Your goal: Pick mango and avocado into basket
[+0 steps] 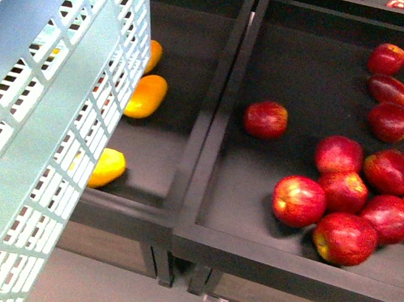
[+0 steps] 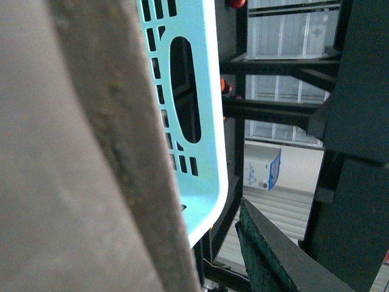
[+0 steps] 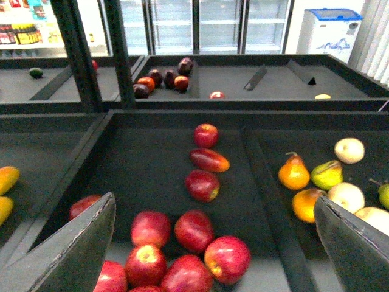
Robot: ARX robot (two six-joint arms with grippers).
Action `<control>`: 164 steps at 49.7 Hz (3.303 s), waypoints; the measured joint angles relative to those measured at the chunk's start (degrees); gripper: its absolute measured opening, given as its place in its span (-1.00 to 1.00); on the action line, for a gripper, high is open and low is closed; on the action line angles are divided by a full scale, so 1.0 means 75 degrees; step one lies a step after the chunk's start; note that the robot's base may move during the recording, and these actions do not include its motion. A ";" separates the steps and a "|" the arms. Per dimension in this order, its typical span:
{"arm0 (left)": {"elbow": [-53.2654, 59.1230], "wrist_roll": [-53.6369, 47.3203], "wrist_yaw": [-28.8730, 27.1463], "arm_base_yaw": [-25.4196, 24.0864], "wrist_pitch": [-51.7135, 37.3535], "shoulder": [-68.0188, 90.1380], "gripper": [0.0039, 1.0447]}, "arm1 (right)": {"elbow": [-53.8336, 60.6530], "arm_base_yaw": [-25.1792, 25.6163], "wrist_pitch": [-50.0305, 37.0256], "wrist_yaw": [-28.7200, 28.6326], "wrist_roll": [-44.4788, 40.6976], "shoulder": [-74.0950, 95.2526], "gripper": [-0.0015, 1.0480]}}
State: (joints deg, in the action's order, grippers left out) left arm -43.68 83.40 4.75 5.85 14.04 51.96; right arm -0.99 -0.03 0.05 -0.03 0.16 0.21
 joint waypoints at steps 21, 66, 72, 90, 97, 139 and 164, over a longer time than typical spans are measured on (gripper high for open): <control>0.0000 -0.0026 -0.0029 -0.0003 0.0000 -0.0003 -0.45 | 0.0003 0.0000 0.0003 0.0020 0.0000 -0.0006 0.83; -0.0003 -0.0026 -0.0023 -0.0003 -0.0009 -0.0009 -0.45 | 0.0003 0.0003 0.0006 0.0000 -0.0003 -0.0006 0.83; -0.0003 -0.0029 -0.0026 -0.0003 -0.0009 -0.0003 -0.45 | 0.0003 0.0003 0.0003 -0.0009 0.0003 -0.0015 0.83; -0.0458 -0.2334 0.1253 0.0108 -0.0105 0.0918 -0.46 | 0.0003 0.0012 0.0003 -0.0003 -0.0003 -0.0006 0.83; -0.1329 -0.3203 0.0880 0.0609 -0.0702 0.2238 -0.46 | 0.0003 0.0012 0.0003 0.0003 -0.0003 -0.0006 0.83; -0.3920 -0.4097 0.1760 0.3512 -0.0268 0.5173 -0.46 | 0.0003 0.0012 0.0003 0.0000 -0.0003 -0.0006 0.83; -0.3931 -0.4199 0.1711 0.3471 -0.0268 0.5176 -0.46 | -0.1122 -0.0137 0.2562 0.2060 0.1708 0.1938 0.83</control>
State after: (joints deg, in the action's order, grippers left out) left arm -73.17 51.90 17.58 31.88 12.03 90.78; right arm -9.41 -1.06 19.27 15.42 12.97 14.74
